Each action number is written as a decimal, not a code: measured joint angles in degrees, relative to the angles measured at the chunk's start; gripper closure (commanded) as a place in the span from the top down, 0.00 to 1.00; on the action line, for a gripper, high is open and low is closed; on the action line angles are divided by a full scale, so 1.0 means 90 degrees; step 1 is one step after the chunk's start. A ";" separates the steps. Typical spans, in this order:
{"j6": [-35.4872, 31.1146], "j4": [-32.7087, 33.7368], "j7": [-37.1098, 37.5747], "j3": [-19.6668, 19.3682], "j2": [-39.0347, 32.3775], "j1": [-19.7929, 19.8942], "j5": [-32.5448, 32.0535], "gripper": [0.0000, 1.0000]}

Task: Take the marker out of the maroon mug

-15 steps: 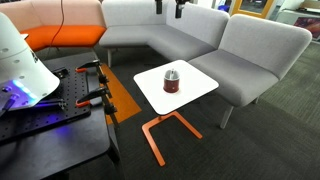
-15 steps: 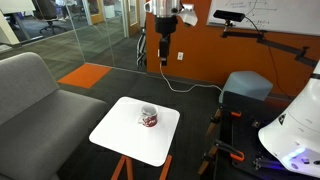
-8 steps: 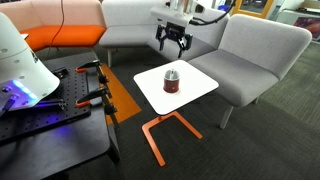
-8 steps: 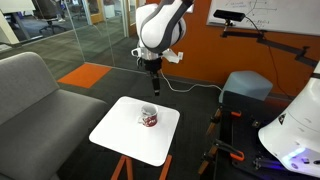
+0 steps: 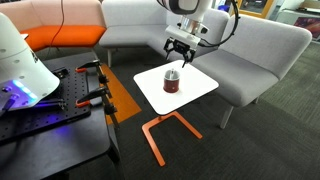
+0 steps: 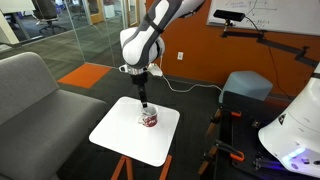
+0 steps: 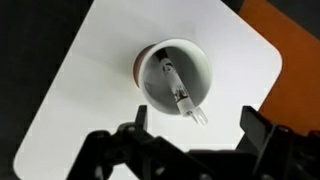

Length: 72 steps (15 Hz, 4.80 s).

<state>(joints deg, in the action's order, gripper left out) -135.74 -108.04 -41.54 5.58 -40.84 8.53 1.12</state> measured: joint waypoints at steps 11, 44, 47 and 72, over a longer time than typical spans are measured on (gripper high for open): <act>-0.0456 -0.0184 -0.0005 0.0078 -0.0030 -0.0027 -0.0835 1.00; -0.1340 -0.0064 -0.1001 0.0742 -0.1018 0.0948 -0.0736 0.00; -0.1341 -0.0059 -0.1001 0.0757 -0.1018 0.0972 -0.0736 0.05; 0.1054 0.2559 0.0664 0.0689 -0.1722 -0.0669 -0.0548 0.05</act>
<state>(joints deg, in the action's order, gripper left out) -126.26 -85.00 -35.56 11.79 -56.34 2.51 -3.80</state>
